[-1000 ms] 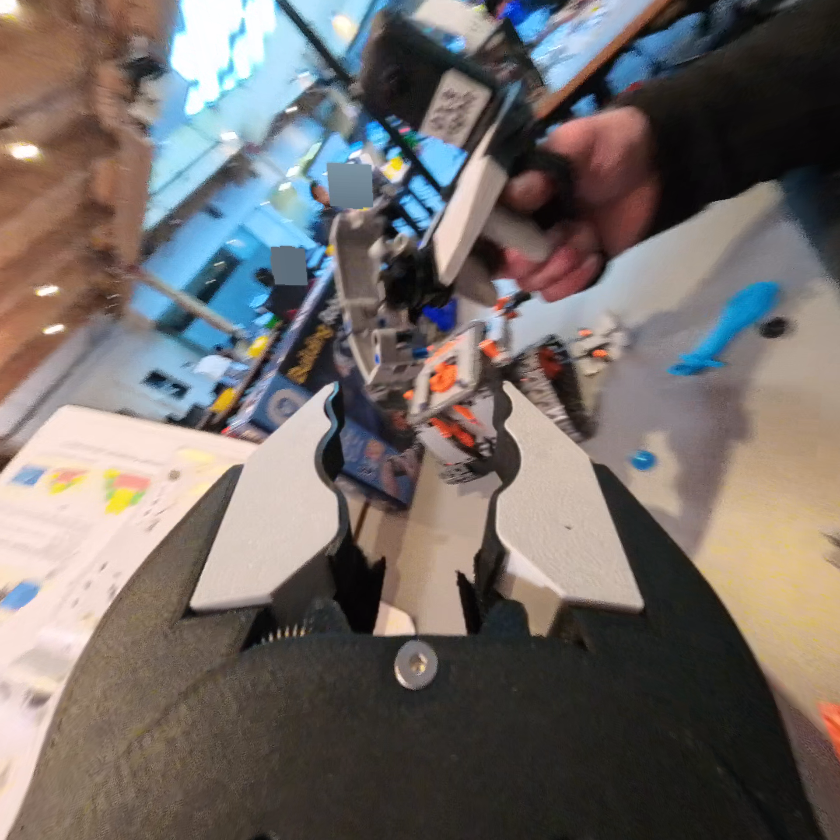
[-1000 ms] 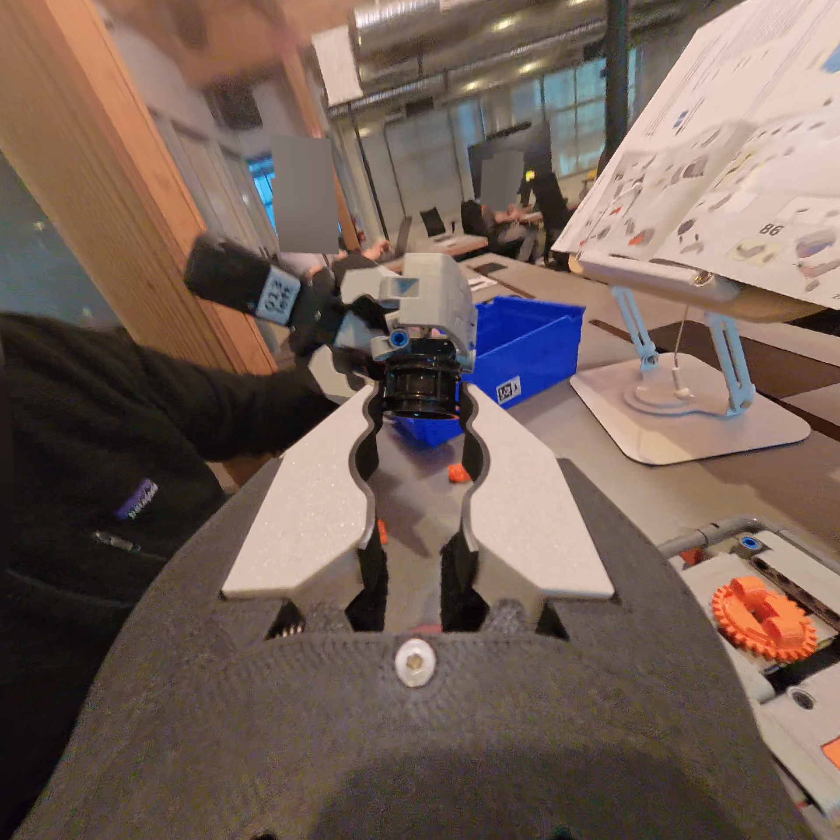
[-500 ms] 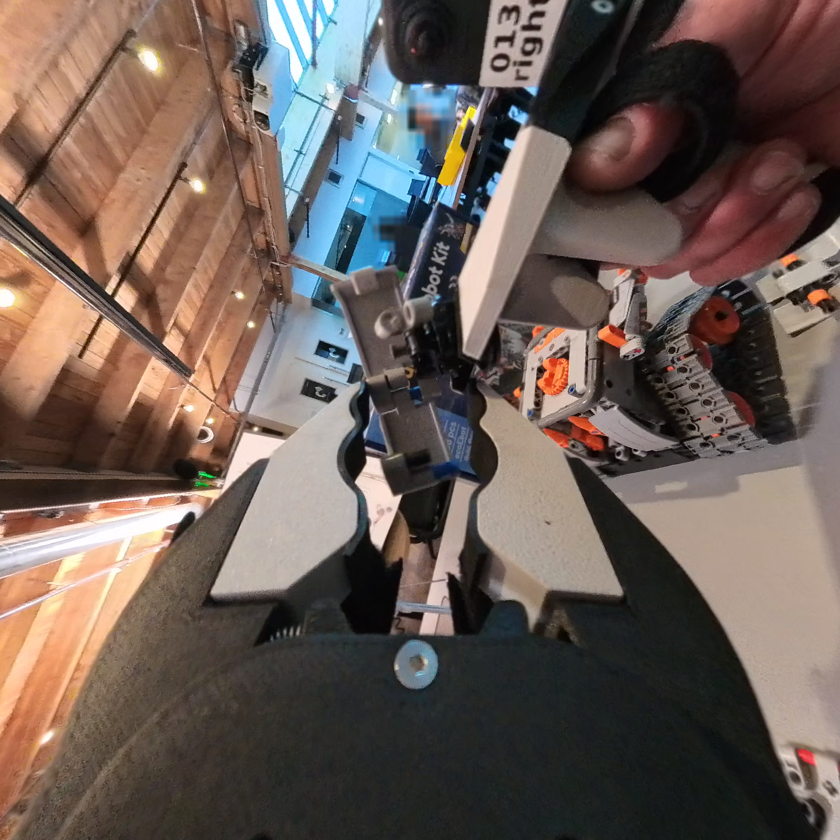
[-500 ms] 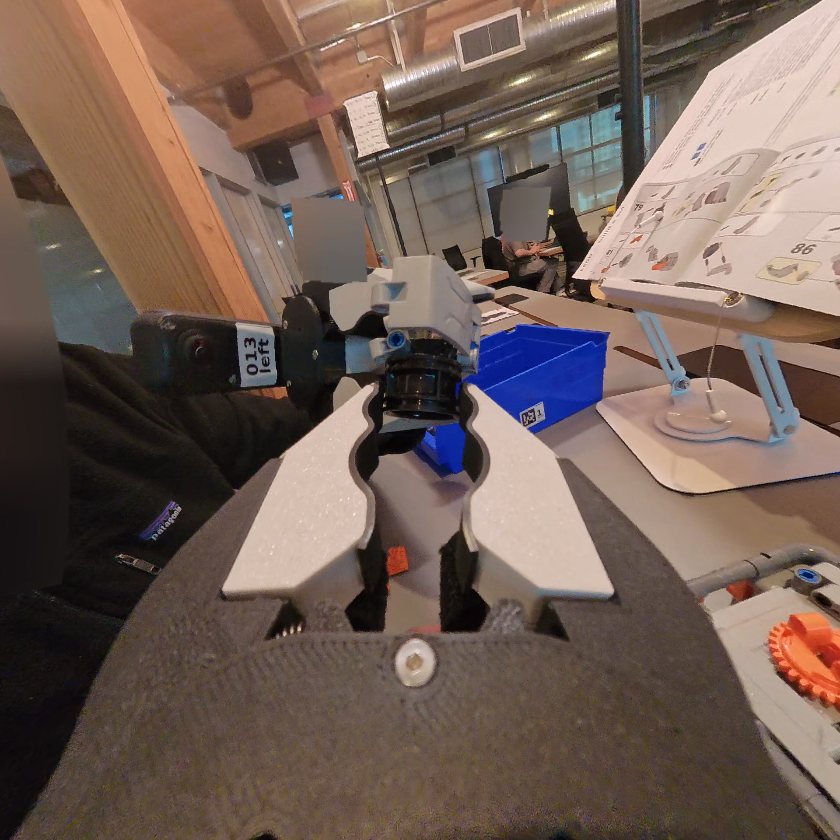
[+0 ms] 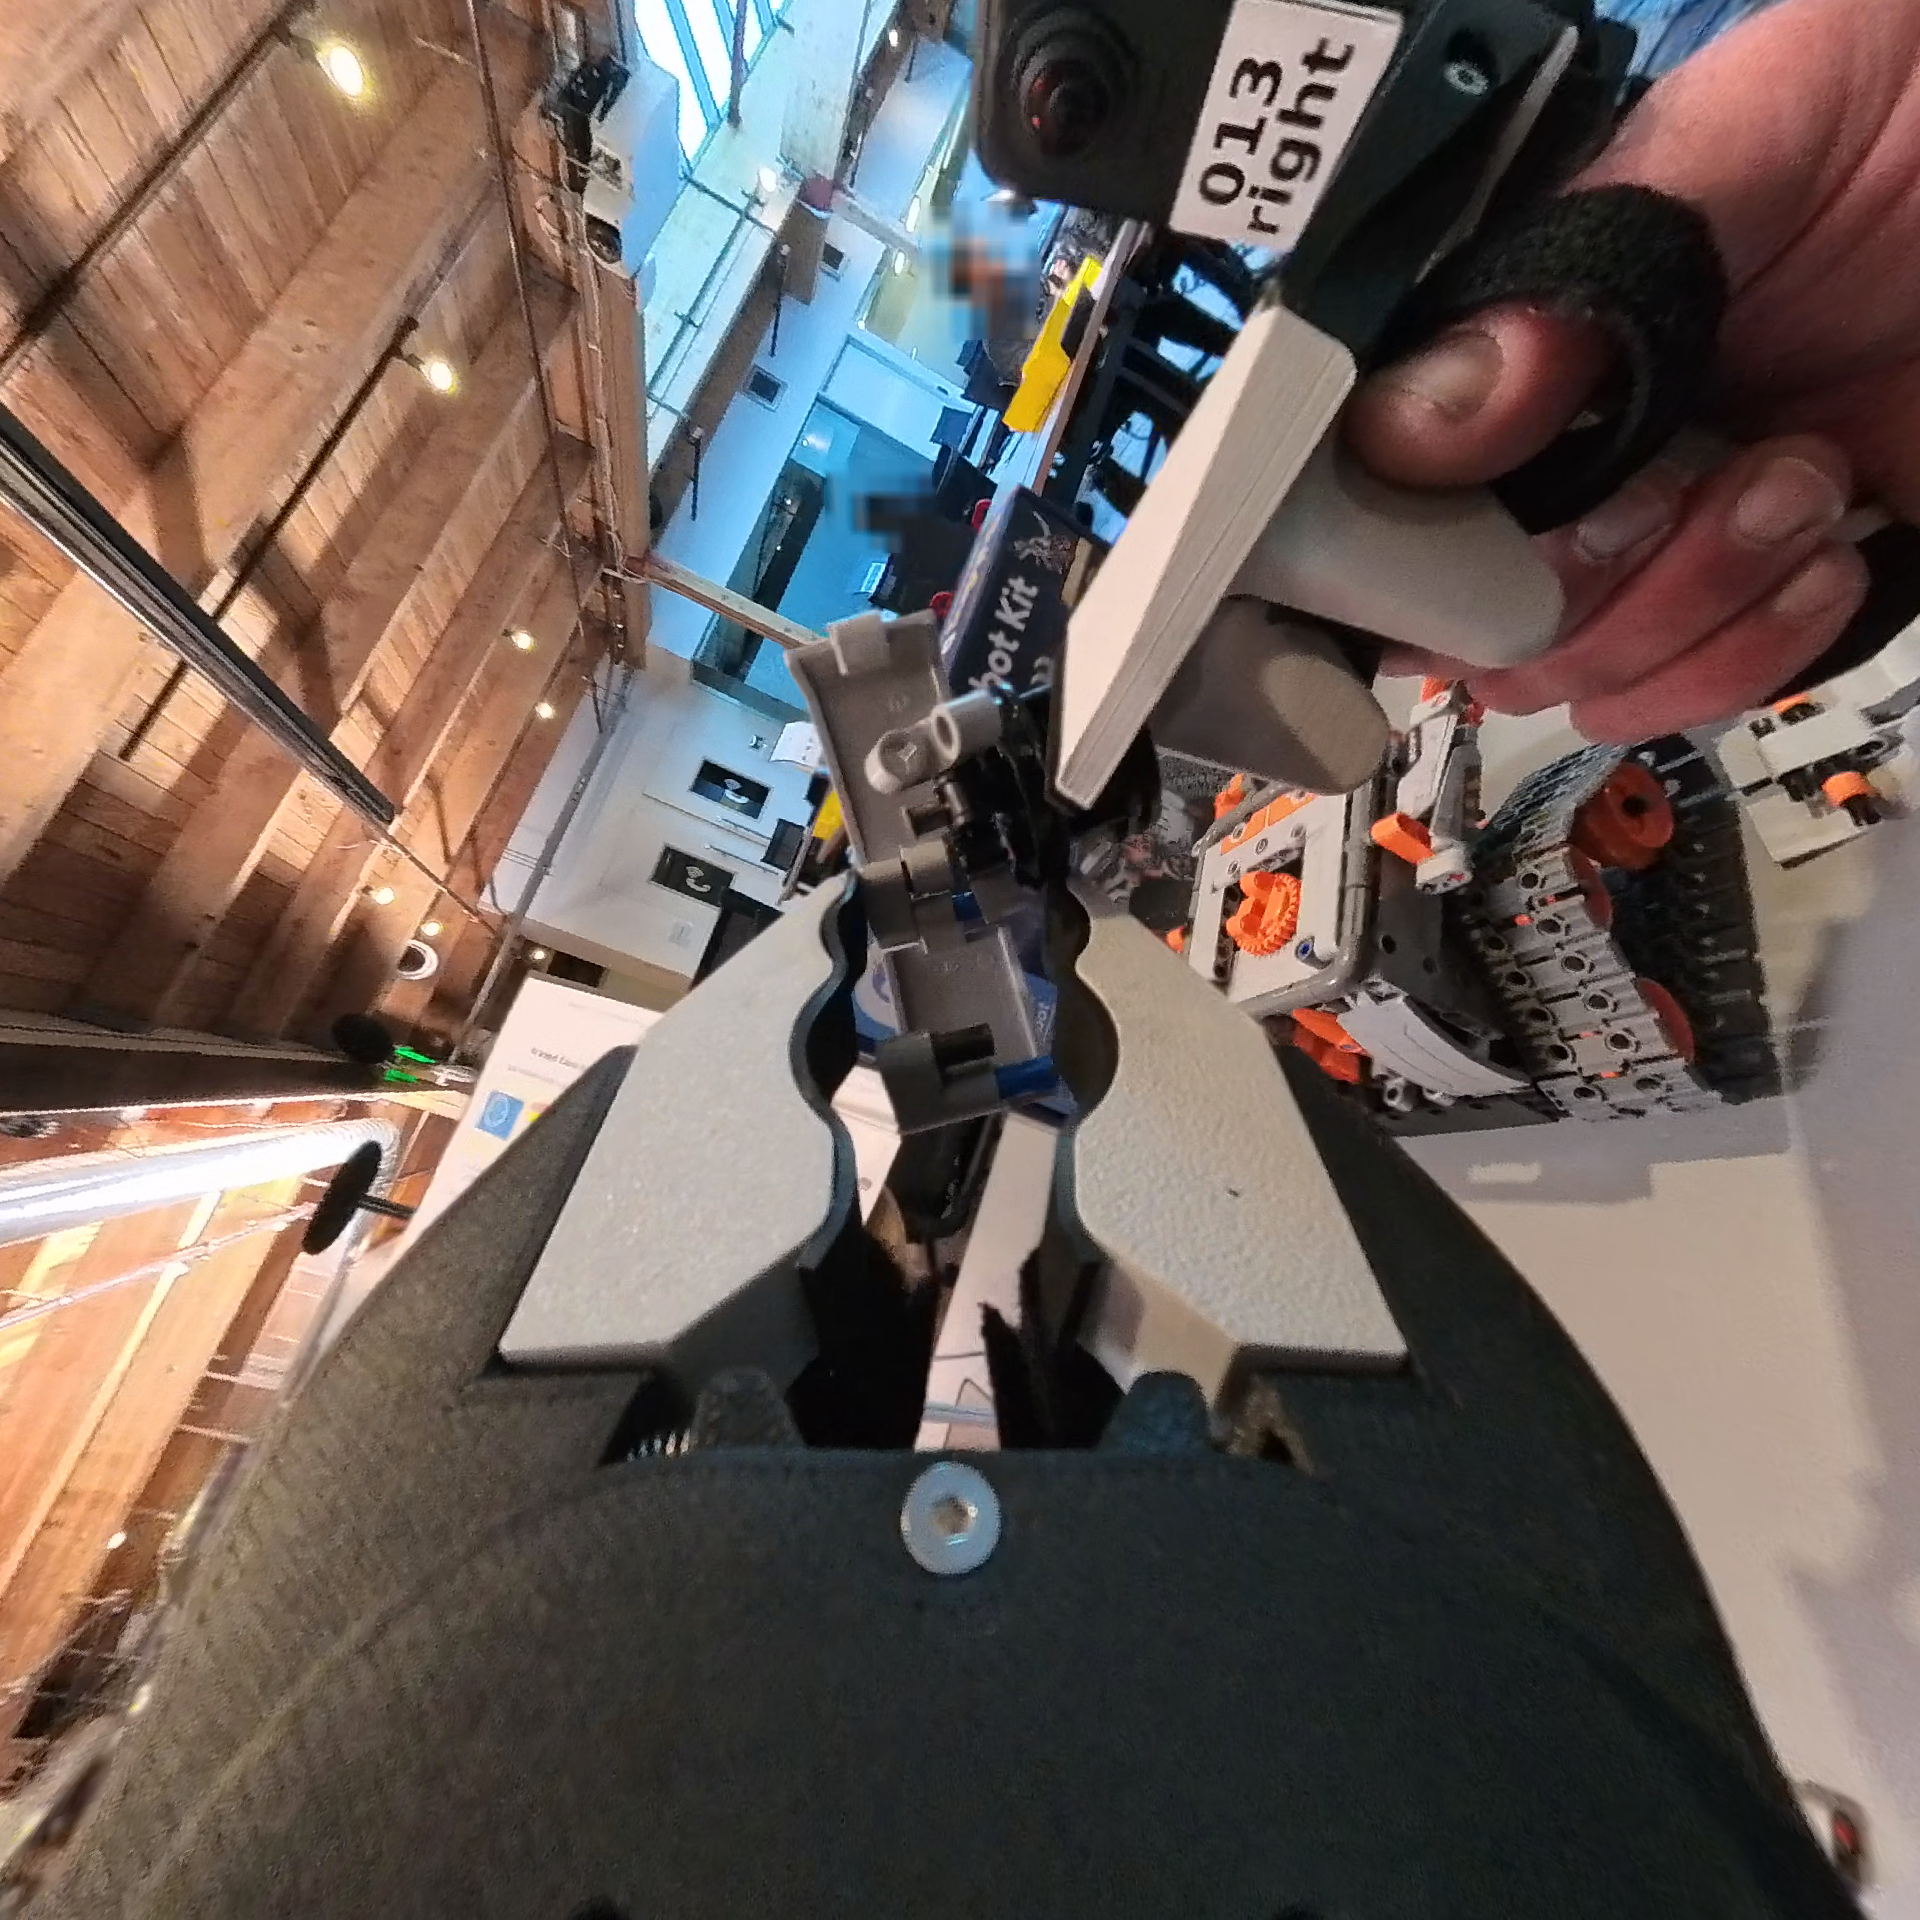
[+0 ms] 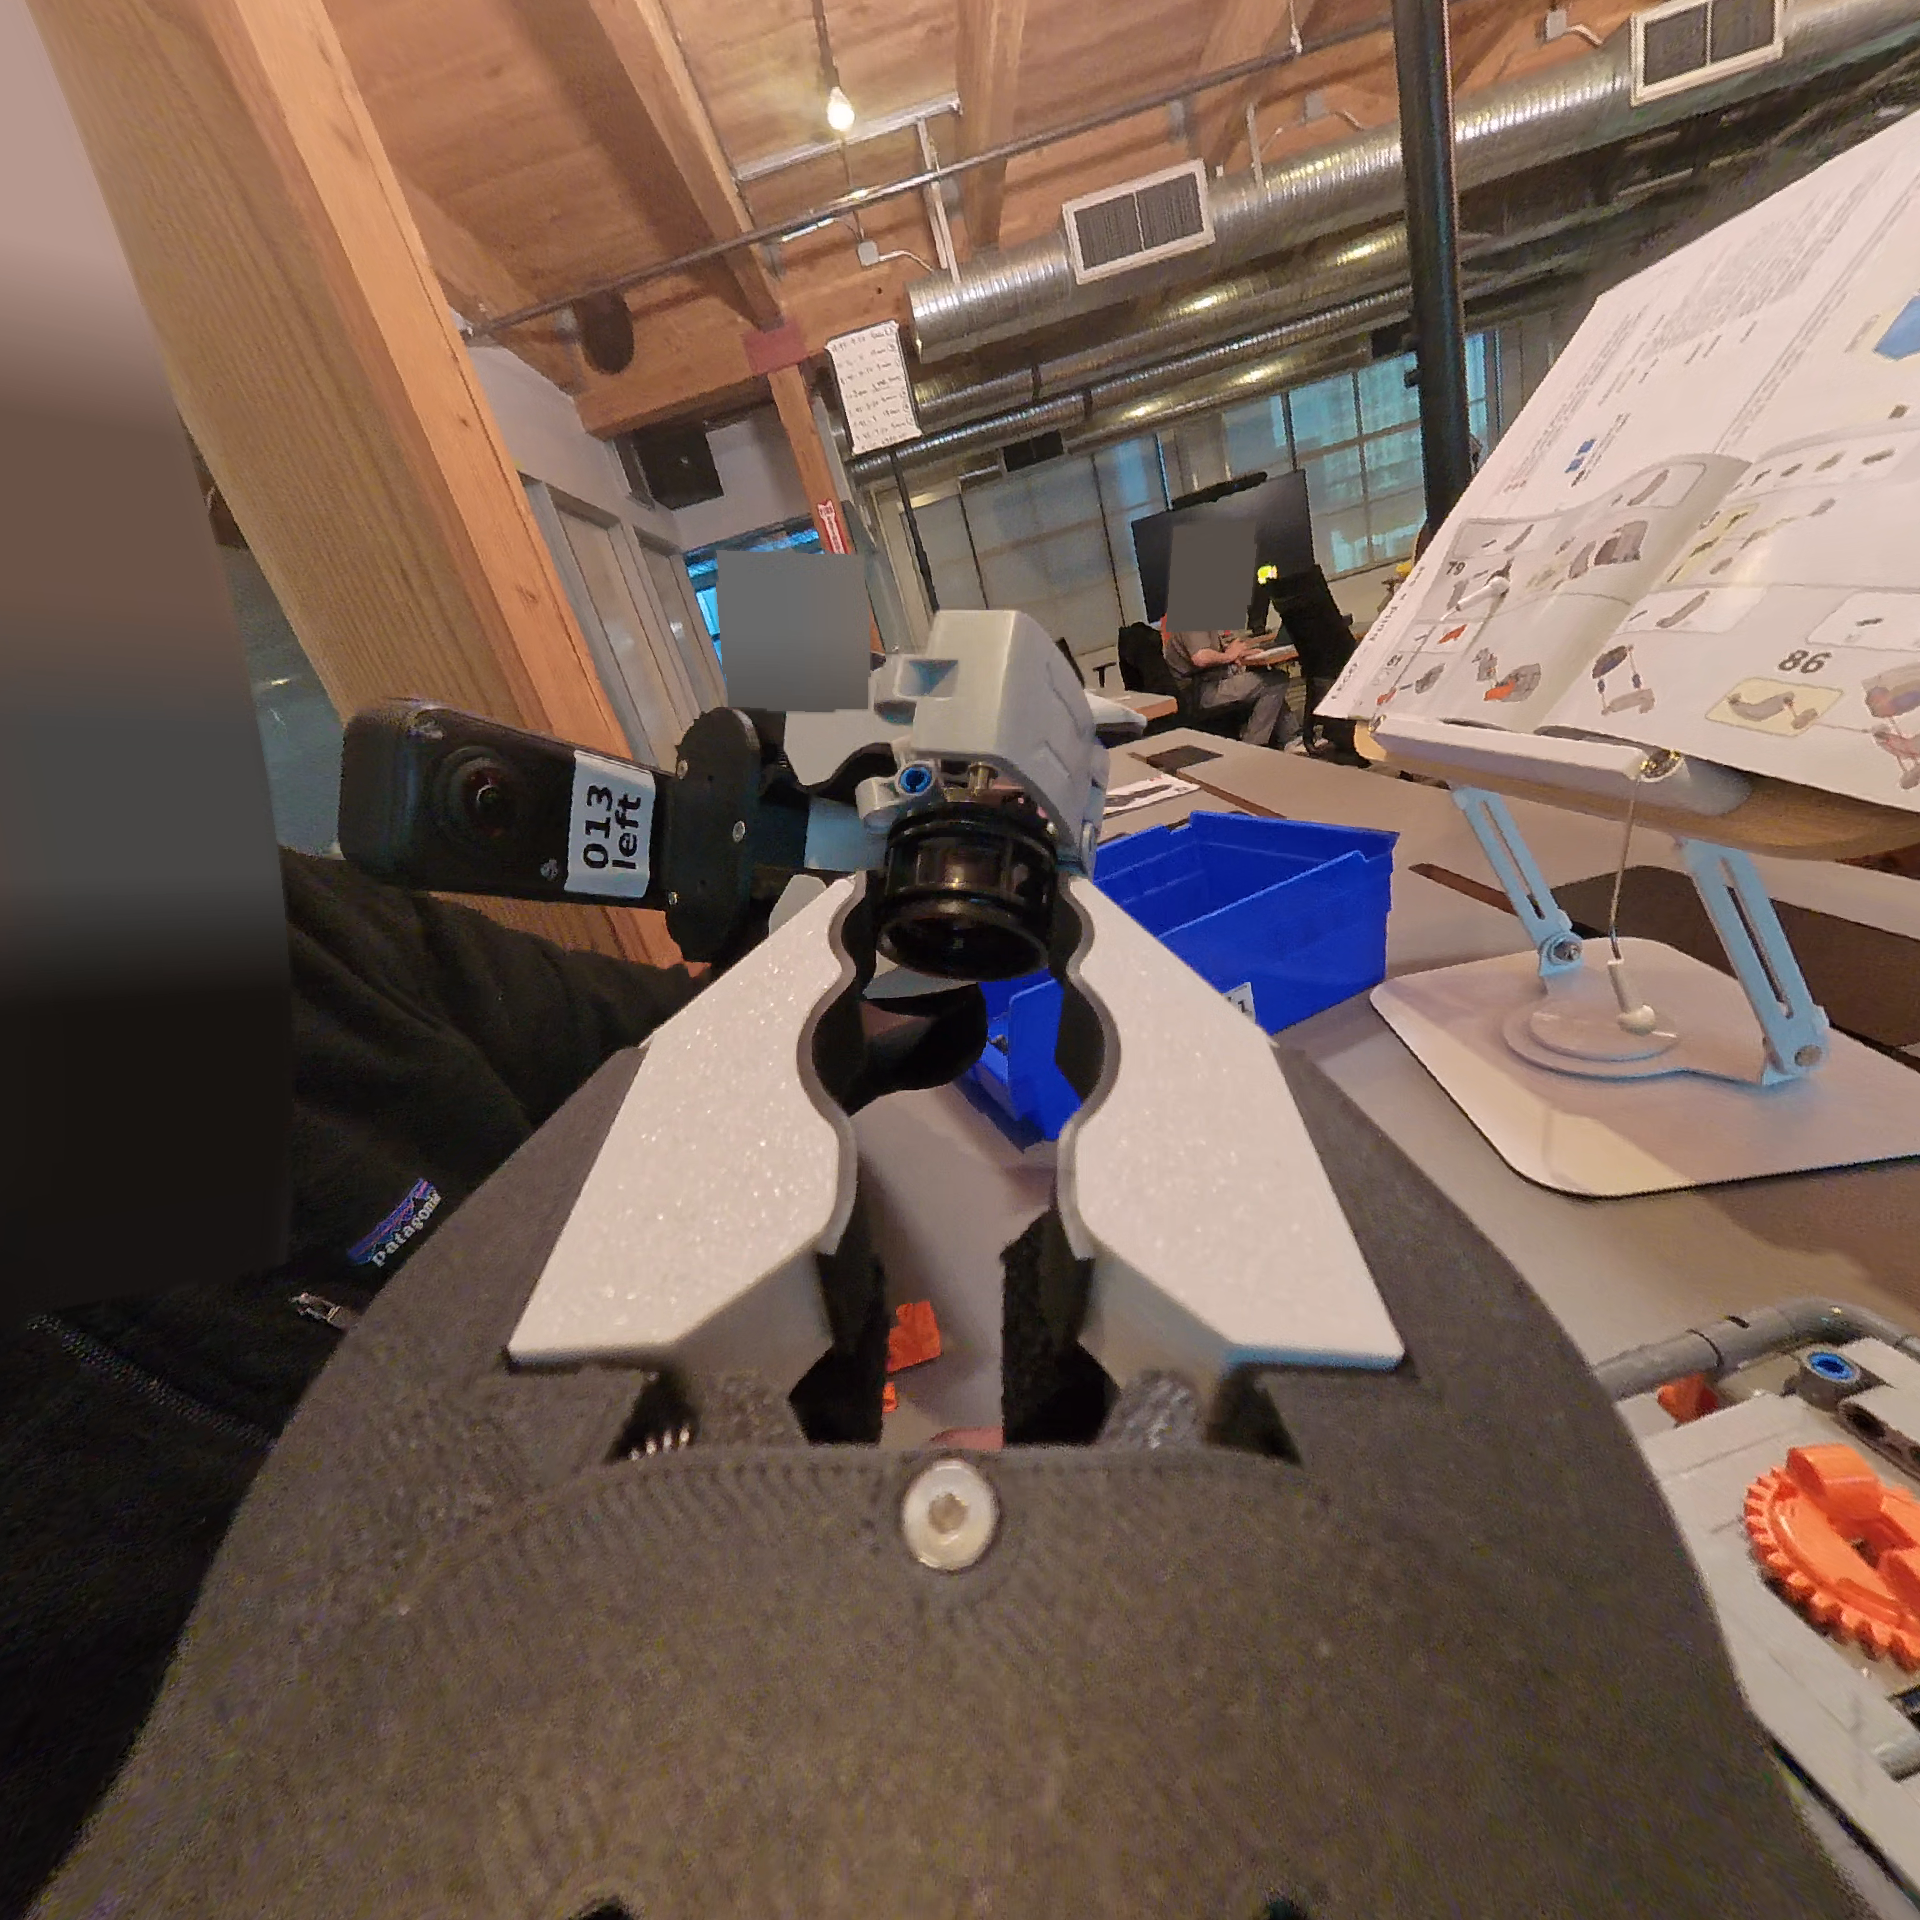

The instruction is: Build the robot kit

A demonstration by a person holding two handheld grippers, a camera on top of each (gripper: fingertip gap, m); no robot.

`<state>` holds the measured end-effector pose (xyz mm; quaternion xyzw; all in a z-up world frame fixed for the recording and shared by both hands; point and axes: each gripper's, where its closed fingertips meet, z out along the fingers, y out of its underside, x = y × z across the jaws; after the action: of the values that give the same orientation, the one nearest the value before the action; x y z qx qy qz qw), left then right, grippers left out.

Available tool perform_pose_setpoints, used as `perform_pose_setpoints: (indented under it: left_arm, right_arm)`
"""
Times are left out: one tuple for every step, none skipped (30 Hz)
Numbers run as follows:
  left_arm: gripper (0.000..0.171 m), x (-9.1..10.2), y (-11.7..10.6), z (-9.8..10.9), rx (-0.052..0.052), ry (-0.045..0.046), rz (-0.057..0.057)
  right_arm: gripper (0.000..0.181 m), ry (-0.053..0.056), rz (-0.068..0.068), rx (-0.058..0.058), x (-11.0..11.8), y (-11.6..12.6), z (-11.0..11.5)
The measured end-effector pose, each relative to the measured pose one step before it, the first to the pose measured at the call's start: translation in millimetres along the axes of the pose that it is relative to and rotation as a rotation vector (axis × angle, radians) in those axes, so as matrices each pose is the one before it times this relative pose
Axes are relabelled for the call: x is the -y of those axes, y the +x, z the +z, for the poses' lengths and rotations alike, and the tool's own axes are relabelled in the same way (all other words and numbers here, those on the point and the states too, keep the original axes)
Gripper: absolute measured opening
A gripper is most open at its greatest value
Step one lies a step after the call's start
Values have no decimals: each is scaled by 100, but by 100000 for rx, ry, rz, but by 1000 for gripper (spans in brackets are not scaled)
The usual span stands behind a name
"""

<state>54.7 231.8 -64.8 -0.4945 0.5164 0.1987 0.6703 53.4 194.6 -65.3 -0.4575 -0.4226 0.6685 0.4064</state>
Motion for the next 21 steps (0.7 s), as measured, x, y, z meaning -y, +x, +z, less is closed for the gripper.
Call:
perform_pose_setpoints:
  left_arm:
    - [32,14,-99,115,-5,-173,-1236]
    - [33,112,-132,39,946,807,314]
    - [34,116,-95,29,1218,1162,1163]
    - [34,-26,6,33,555,79,777]
    - [34,-58,-17,27,198,-664,431]
    - [34,72,-84,-25,694,42,269]
    - [34,86,-96,-21,1017,96,315]
    - [34,0,-92,-5,1061,-203,1130]
    - [33,-6,-137,-39,716,-113,416]
    - [32,75,-96,-41,142,416,360]
    - [32,-48,0,28,-225,-292,898]
    - [34,-161,-146,50,628,-1056,500]
    - [36,95,-107,-71,83,872,-777]
    - [37,208,56,-86,-1415,1182,-1769]
    - [39,-51,5,72,-674,-1038,-682]
    - [36,-5,97,81,-717,-620,981]
    - [32,5,150,52,-547,-96,675]
    - [31,-56,-14,27,419,-234,10]
    - [29,-120,-3,21,98,-493,-4]
    - [28,-33,-23,-20,-375,121,-680]
    - [27,32,-142,-37,262,394,-411]
  right_arm:
    - [30,750,-441,-259,130,39,-41]
    - [30,955,-83,118,114,-13,-31]
    - [31,1017,-21,87,119,-34,-32]
    - [31,295,-237,-488,8,45,-18]
    - [30,373,-109,-235,3,30,-2]
    - [31,812,373,542,79,-47,4]
    - [31,642,-214,334,99,-56,-10]
    - [31,474,-803,-63,64,-42,-24]
    - [30,883,-188,224,122,-59,-45]
    - [30,678,633,591,88,-73,-22]
    - [30,433,5,-43,12,13,-15]
    - [30,219,-455,-383,-15,72,-24]
    - [31,515,448,153,60,43,-46]
    - [30,8,993,588,-18,4,-5]
    - [30,194,389,511,-26,-33,35]
    - [31,725,15,149,46,1,9]
    - [30,386,201,261,68,-3,-37]
    - [30,-115,-364,-15,32,-8,-49]
    - [30,-68,-491,-432,5,30,-36]
    - [30,154,211,203,-8,-14,-5]
    - [30,373,289,645,29,-81,22]
